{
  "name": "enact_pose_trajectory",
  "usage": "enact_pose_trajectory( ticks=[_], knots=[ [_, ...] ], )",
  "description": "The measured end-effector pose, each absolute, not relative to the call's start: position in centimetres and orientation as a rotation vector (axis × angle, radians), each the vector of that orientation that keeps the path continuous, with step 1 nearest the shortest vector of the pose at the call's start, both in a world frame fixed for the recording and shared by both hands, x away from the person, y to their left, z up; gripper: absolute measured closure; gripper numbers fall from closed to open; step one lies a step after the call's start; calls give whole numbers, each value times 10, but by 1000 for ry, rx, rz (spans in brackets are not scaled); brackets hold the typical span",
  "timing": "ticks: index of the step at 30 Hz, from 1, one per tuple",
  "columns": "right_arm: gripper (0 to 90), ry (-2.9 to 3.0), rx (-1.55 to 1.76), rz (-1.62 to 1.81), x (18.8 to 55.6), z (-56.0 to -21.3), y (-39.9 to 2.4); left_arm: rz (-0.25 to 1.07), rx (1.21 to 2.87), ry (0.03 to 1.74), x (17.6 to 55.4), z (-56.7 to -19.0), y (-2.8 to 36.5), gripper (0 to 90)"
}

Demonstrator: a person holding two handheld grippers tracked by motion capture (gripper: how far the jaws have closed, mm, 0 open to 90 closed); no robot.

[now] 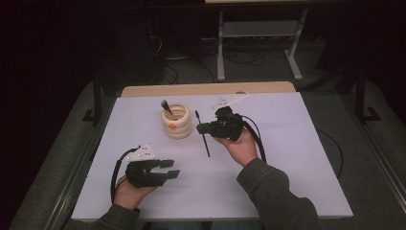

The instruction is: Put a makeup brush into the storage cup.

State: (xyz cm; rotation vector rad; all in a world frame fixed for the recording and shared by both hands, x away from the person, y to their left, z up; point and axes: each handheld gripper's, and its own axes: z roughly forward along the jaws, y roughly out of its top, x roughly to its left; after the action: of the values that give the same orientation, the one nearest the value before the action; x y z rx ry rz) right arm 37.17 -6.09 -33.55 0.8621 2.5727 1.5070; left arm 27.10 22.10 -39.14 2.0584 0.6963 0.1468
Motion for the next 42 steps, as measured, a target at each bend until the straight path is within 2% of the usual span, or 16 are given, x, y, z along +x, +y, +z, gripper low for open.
enact_pose_trajectory(
  ticks=[23,42],
  knots=[
    [846,2549,855,1479,398,-311,-46,160,2051,708,272,-391,225,500],
    [846,2511,858,1505,434,-285,-21,160,2058,702,273,-387,229,496]
  ],
)
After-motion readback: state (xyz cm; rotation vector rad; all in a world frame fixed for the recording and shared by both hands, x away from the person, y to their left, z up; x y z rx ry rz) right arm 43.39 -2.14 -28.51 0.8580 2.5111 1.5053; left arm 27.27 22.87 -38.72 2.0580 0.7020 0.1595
